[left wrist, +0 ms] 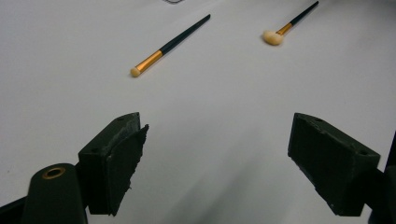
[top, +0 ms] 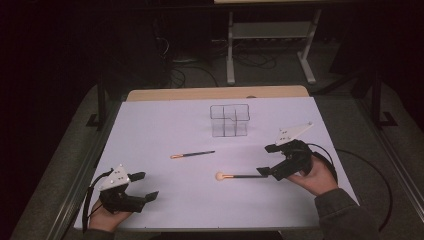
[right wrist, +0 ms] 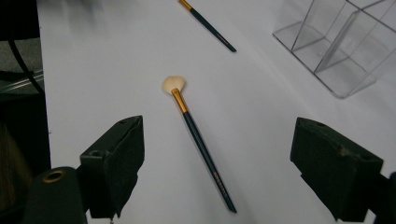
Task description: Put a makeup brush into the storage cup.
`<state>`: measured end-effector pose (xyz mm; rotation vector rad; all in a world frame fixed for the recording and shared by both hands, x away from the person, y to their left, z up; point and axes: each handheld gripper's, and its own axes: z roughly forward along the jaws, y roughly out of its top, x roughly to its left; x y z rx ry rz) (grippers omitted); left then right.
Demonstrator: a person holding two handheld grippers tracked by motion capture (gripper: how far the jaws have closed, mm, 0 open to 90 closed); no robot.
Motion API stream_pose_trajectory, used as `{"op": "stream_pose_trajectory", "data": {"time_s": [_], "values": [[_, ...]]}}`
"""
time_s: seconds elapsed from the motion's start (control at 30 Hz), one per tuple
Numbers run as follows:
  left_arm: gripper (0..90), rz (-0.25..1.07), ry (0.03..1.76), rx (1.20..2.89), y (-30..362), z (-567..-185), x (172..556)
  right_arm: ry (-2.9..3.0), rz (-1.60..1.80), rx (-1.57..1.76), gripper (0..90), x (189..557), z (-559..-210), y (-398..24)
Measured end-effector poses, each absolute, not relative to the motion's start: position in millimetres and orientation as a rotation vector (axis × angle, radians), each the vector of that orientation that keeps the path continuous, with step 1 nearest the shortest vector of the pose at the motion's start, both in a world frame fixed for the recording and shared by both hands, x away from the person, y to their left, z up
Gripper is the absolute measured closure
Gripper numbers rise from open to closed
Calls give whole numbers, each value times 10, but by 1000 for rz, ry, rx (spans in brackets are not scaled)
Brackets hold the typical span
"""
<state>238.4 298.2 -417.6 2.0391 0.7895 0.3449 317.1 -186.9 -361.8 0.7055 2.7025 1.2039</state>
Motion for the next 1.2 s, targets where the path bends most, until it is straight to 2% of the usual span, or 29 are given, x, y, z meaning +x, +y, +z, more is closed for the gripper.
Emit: {"op": "stream_pose_trajectory", "data": {"time_s": [0.8, 1.2], "values": [[174, 345, 779, 2041, 2973, -4158, 2397, 2789, 1130, 531, 217, 3597, -3416, -1218], [175, 352, 763, 2048, 2957, -4148, 2409, 2835, 1110, 427, 274, 3761, -3426, -881]]}}
